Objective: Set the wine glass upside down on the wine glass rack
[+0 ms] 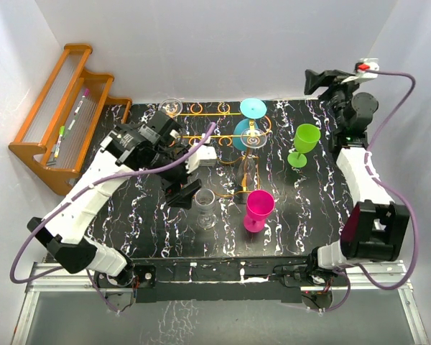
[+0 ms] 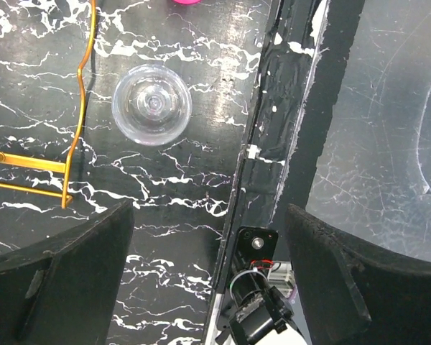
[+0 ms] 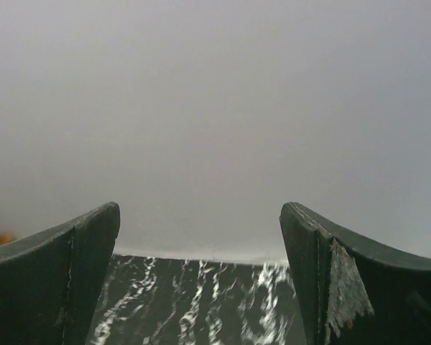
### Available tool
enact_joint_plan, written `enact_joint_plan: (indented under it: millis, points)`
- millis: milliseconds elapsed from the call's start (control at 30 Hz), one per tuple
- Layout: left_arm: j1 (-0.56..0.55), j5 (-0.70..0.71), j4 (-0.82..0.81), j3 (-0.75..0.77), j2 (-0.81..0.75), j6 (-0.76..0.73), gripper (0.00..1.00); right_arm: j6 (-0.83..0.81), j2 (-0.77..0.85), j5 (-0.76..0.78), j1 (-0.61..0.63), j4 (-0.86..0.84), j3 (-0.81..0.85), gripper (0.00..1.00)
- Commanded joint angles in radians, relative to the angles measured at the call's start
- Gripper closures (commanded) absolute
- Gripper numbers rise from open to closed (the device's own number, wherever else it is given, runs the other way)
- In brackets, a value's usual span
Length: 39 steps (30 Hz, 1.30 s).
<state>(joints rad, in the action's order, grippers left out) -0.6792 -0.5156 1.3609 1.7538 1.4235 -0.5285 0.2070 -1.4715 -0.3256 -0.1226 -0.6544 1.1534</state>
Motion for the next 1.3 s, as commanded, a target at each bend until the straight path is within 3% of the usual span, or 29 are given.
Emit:
enact_joint_plan:
  millis: [0,67,133,200,367,467,667,900,1067,1267]
  points:
    - [-0.034,0.087,-0.103,-0.023,0.013,0.095,0.19,0.227,0.104,0.351,0.002,0.499,0.128,0.02]
    - [-0.033,0.092,-0.147,-0.026,0.027,0.136,0.22,0.211,0.137,0.287,0.003,0.643,0.173,0.02]
    - [-0.035,0.081,-0.175,-0.039,0.041,0.161,0.27,0.188,0.188,0.165,0.002,0.68,0.153,0.02]
    - [-0.037,0.089,-0.202,-0.068,0.055,0.175,0.32,0.195,0.255,0.056,0.002,0.649,0.091,0.02]
    - [-0.055,0.135,-0.282,-0.15,0.068,0.191,0.43,0.413,0.437,-0.126,0.001,0.41,-0.161,0.02]
    - [-0.076,0.155,-0.301,-0.182,0.066,0.185,0.46,0.429,0.499,-0.184,-0.001,0.4,-0.201,0.02]
    - [-0.103,0.154,-0.282,-0.187,0.065,0.167,0.46,0.321,0.576,-0.094,-0.001,0.516,-0.175,0.02]
    - [-0.121,0.112,-0.24,-0.177,0.054,0.136,0.46,0.312,0.57,-0.083,0.001,0.522,-0.152,0.02]
    - [-0.149,0.065,-0.153,-0.157,0.032,0.005,0.45,0.307,0.57,-0.073,0.0,0.523,-0.153,0.02]
    - [-0.183,0.104,-0.139,-0.184,0.003,-0.109,0.46,0.309,0.568,-0.068,0.0,0.522,-0.141,0.02]
